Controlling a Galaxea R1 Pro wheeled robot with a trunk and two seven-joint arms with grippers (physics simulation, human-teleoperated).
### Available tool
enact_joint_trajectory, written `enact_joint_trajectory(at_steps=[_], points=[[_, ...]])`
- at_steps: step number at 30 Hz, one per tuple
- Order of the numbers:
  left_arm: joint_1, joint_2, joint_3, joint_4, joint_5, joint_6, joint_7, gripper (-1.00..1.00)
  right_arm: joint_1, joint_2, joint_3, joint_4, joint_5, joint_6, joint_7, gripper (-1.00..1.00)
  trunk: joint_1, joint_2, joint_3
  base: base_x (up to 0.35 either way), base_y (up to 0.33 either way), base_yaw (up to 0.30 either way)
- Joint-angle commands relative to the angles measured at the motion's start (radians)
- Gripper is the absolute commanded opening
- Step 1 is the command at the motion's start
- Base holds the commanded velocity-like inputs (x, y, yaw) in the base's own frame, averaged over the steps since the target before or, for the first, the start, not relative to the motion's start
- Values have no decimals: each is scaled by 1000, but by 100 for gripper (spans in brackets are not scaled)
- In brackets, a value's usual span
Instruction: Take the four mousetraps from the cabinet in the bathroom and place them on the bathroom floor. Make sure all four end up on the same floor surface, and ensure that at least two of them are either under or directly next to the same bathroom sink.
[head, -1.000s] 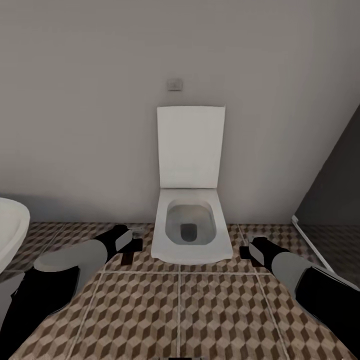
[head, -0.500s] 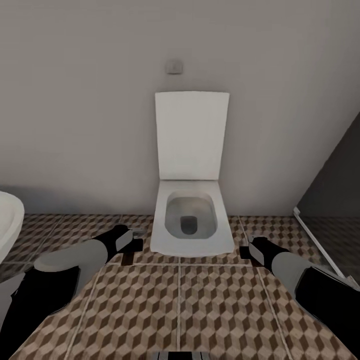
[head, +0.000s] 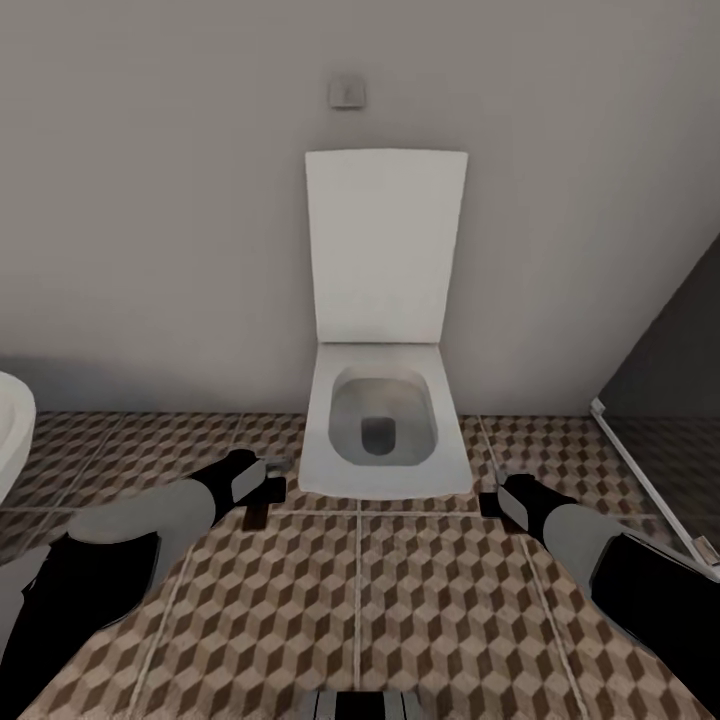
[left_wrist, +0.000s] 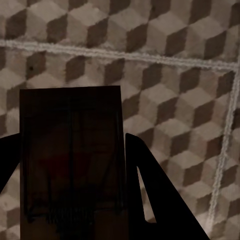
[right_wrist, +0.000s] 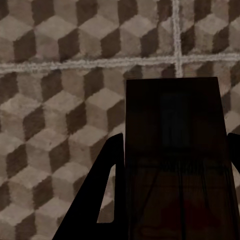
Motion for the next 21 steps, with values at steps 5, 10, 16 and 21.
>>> enact_joint_trajectory(at_steps=[5, 10, 16, 21], points=[[-1, 0, -5, -2, 6, 2, 9, -100, 0, 0, 8, -1, -11, 3, -2, -100, 2, -2, -20, 0, 0, 0], [-1, 0, -5, -2, 6, 2, 9, -100, 0, -1, 9, 0, -9, -29, -3, -100, 4, -3, -40, 0, 0, 0], [-1, -1, -5, -4, 5, 2, 9, -100, 0, -2, 8, 1, -10, -42, -4, -100, 7, -4, -63, 0, 0, 0], [-1, -1, -5, -4, 5, 2, 9, -100, 1, -1, 8, 1, -10, -44, -4, -100, 9, -5, -82, 0, 0, 0]])
